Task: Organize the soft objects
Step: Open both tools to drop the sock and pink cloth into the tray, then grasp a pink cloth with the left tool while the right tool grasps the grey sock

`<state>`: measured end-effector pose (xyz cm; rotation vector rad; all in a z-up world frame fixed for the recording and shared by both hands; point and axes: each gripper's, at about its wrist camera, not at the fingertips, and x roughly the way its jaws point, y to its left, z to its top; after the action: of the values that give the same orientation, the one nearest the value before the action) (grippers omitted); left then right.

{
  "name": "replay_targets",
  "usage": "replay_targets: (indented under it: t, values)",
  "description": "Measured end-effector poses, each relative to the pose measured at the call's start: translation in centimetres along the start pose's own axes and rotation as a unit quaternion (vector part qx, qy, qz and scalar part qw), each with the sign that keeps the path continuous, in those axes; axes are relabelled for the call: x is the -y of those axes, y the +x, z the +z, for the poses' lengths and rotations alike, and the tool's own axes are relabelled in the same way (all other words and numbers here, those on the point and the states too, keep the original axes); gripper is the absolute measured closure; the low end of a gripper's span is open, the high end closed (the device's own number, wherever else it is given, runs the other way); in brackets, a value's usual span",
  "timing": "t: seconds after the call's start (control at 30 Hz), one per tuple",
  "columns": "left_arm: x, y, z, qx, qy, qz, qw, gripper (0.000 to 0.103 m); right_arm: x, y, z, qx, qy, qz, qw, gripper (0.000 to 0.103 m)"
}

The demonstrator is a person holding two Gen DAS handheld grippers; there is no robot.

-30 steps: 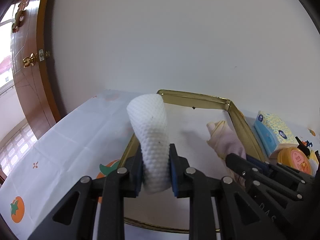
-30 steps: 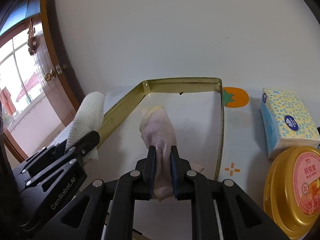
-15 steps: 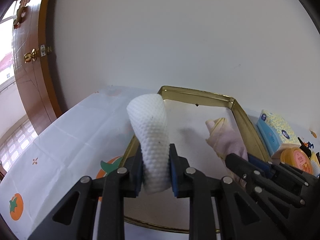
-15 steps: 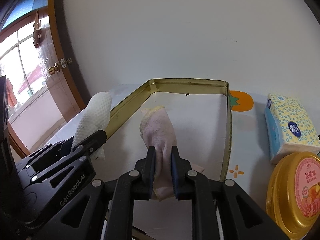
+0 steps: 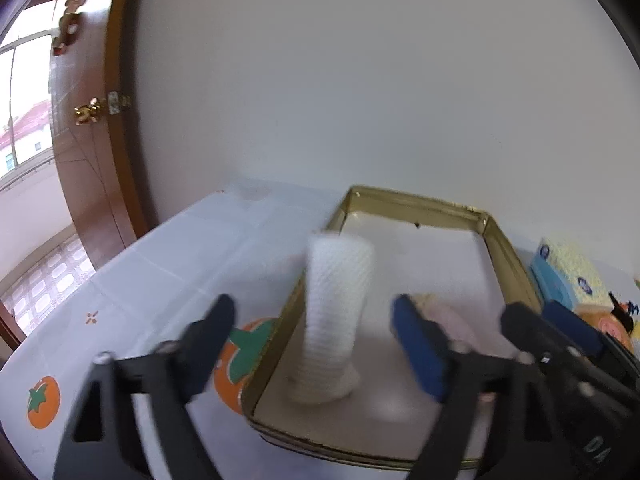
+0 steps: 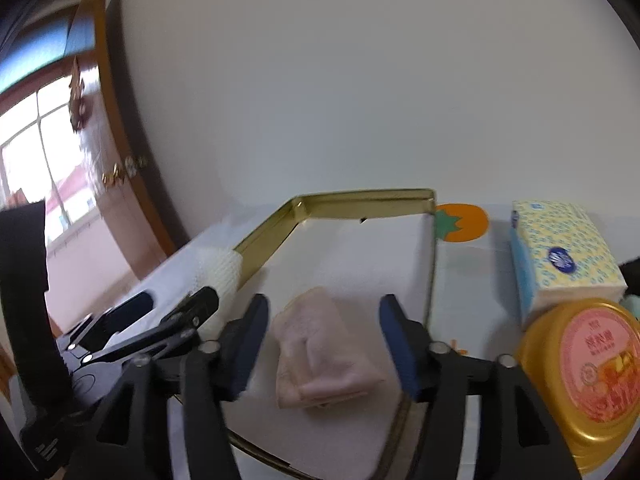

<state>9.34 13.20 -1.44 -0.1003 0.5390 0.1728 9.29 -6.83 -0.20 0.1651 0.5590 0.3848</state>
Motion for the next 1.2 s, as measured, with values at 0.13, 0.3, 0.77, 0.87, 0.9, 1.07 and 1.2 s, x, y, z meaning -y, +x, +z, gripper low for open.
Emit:
replay_targets:
  t: [0.13,0.3,0.77,0.87,0.9,1.07,1.2]
  values:
    - [0.6,-0.9,-0.1,0.024,0.014,0.008,0.9996,0.002,0.7,-1.9,-0.4,0.028,0.011,-0.012,0.999,0.032]
    - [1.6,-2.0,-0.2,0.049,0.04,0.011,0.9979,0.0,1.8,-3.9,-0.9,0.055,0.032,-0.038,0.997,0.03]
    - [2.1,-4.5,-0.9,0.089,0.047,-0.008,0.9949,0.0,0.8,-6.4,-1.7,0.096,0.008,-0.082,0.992,0.029]
    - [2.1,-4.8,-1.0,0.091,0.046,-0.012,0.9947,0.0,0.3,-7.0,-1.8,0.108,-0.005,-0.094,0.99,0.029]
    - [2.1,-4.8,-1.1,0.09,0.046,-0.012,0.9948,0.0,0.2,-7.0,-1.9,0.11,-0.008,-0.096,0.989,0.029]
    - [2.1,-5.1,-1.3,0.089,0.04,-0.016,0.9951,0.0,0.2,-7.4,-2.1,0.114,-0.013,-0.104,0.988,0.029]
    - [2.1,-5.7,-1.5,0.094,0.037,-0.024,0.9946,0.0,0.6,-7.8,-2.1,0.11,-0.011,-0.107,0.988,0.029]
